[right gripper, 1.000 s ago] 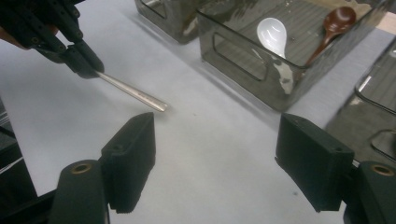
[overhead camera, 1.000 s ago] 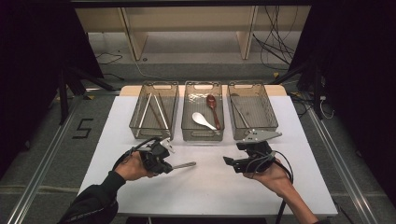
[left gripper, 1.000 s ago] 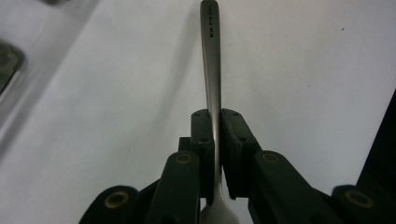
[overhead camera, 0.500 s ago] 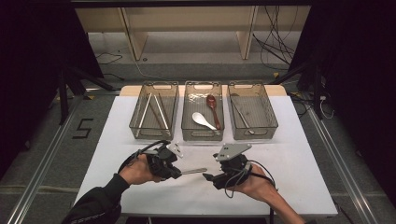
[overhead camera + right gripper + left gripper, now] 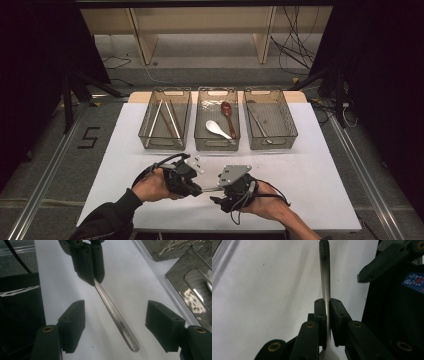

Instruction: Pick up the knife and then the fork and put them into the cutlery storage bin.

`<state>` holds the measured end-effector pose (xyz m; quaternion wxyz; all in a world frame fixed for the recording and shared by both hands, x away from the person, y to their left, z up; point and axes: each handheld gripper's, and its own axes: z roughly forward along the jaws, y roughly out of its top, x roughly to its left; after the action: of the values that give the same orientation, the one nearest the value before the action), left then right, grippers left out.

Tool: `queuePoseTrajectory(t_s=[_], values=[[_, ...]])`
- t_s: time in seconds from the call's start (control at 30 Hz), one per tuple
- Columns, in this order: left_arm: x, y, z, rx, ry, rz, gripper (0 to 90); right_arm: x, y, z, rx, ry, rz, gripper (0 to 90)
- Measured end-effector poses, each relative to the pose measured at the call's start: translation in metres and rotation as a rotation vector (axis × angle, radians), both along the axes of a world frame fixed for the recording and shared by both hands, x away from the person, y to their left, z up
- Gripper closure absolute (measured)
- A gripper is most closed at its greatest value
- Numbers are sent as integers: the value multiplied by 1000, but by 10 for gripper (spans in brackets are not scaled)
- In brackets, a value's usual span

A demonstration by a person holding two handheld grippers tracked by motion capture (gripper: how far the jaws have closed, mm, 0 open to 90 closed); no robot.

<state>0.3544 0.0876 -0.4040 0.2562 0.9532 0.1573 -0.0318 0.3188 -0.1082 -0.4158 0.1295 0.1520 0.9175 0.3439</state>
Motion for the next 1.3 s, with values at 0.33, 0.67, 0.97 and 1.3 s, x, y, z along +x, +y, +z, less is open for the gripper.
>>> queuePoseTrajectory(t_s=[0.33, 0.67, 0.97, 1.3], values=[[-4, -6, 1, -12, 23, -29, 834, -4, 9, -8, -62, -6, 60, 436], [-8, -11, 2, -26, 53, -58, 834, -8, 15, -14, -117, -30, 117, 624], [-7, -12, -4, -12, 88, -82, 832, -14, 17, -17, -164, -65, 176, 789], [-3, -12, -8, -45, 127, -48, 717, -17, 17, -20, -204, -78, 235, 877]])
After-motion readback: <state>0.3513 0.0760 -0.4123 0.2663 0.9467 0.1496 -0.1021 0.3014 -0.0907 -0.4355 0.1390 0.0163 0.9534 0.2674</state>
